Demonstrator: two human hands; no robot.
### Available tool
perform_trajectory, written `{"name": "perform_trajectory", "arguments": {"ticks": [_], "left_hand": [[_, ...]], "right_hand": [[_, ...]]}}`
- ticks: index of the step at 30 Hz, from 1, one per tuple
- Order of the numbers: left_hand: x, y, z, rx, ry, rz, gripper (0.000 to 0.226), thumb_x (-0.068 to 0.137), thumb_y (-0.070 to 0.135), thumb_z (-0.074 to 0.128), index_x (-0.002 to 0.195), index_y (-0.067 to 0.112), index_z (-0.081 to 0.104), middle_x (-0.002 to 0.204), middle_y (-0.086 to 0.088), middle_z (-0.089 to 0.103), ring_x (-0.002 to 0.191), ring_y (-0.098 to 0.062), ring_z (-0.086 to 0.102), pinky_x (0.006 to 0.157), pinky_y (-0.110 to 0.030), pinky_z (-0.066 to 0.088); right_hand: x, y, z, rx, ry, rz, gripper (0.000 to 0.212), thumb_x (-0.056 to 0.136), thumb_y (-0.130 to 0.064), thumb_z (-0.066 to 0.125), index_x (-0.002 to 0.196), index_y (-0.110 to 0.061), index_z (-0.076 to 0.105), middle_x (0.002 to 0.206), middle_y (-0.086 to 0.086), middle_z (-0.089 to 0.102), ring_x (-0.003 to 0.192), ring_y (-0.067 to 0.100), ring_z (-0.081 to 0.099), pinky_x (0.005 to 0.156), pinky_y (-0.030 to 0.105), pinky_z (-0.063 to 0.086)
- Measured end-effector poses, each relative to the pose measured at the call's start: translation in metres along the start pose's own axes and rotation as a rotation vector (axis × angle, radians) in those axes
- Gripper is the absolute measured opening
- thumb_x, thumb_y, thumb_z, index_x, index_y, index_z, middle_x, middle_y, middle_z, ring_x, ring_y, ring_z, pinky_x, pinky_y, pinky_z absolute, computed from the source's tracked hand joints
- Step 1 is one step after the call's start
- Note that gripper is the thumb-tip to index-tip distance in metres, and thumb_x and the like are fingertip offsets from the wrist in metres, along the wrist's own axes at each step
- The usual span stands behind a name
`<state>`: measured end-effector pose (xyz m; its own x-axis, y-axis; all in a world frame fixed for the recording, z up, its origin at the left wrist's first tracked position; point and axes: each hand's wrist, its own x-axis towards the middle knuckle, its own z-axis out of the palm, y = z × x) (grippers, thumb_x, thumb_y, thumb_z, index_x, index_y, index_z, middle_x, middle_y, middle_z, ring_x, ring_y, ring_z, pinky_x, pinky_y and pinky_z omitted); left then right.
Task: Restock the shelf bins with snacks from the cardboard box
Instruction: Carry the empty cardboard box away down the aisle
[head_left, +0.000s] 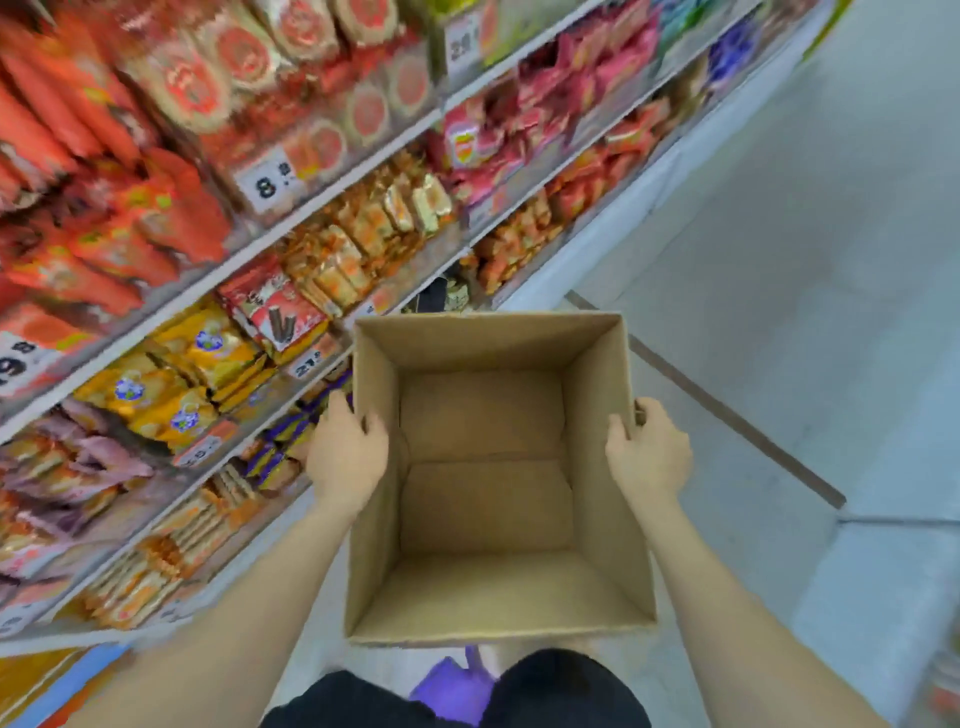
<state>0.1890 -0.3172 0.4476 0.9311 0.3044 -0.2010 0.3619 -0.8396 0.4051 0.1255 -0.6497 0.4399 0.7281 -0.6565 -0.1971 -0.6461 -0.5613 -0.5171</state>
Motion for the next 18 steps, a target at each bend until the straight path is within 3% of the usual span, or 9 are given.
{"name": "perform_trajectory", "arguments": {"ticks": [3,5,7,10,13,18], "left_hand": [[0.009,0.093,0.005,-0.033,0.011,0.131,0.03,0.103,0.035,0.053,0.123,0.014,0.05,0.104,-0.011,0.067,0.09,-0.038,0.066,0.067,-0.043,0.052],[0.014,0.151,0.01,-0.046,0.012,0.216,0.027,0.103,0.034,0.055,0.121,0.013,0.051,0.099,-0.01,0.066,0.085,-0.037,0.065,0.06,-0.038,0.045],[0.016,0.209,0.015,-0.048,-0.009,0.3,0.032,0.104,0.035,0.053,0.131,0.017,0.049,0.097,-0.006,0.065,0.077,-0.029,0.064,0.052,-0.033,0.042],[0.018,0.287,0.03,-0.089,-0.043,0.381,0.031,0.104,0.036,0.054,0.133,0.026,0.051,0.104,0.003,0.066,0.084,-0.022,0.064,0.064,-0.038,0.051],[0.024,0.356,0.052,-0.119,-0.078,0.433,0.026,0.104,0.038,0.054,0.129,0.029,0.054,0.103,0.007,0.068,0.082,-0.018,0.062,0.065,-0.034,0.046],[0.054,0.472,0.105,-0.161,-0.115,0.487,0.023,0.103,0.038,0.056,0.123,0.029,0.053,0.104,0.007,0.065,0.088,-0.022,0.06,0.071,-0.037,0.046]], "right_hand": [[0.045,0.023,-0.049,0.095,0.078,0.069,0.024,0.1,-0.027,0.066,0.122,-0.018,0.064,0.096,0.001,0.073,0.09,0.031,0.07,0.068,0.034,0.043],[0.071,0.034,-0.085,0.128,0.131,0.108,0.024,0.101,-0.025,0.065,0.123,-0.015,0.063,0.091,-0.004,0.064,0.089,0.028,0.065,0.068,0.033,0.04],[0.095,0.047,-0.118,0.157,0.184,0.139,0.025,0.103,-0.024,0.063,0.124,-0.012,0.061,0.092,-0.006,0.055,0.088,0.025,0.06,0.071,0.032,0.036],[0.131,0.07,-0.159,0.179,0.241,0.186,0.029,0.104,-0.027,0.061,0.129,-0.013,0.058,0.097,-0.002,0.062,0.086,0.023,0.058,0.071,0.032,0.039],[0.178,0.095,-0.189,0.173,0.288,0.23,0.033,0.104,-0.031,0.06,0.132,-0.014,0.057,0.105,0.004,0.071,0.086,0.025,0.061,0.071,0.033,0.04],[0.281,0.117,-0.233,0.171,0.352,0.267,0.029,0.102,-0.029,0.063,0.126,-0.014,0.062,0.1,0.0,0.066,0.09,0.027,0.063,0.073,0.032,0.039]]}}
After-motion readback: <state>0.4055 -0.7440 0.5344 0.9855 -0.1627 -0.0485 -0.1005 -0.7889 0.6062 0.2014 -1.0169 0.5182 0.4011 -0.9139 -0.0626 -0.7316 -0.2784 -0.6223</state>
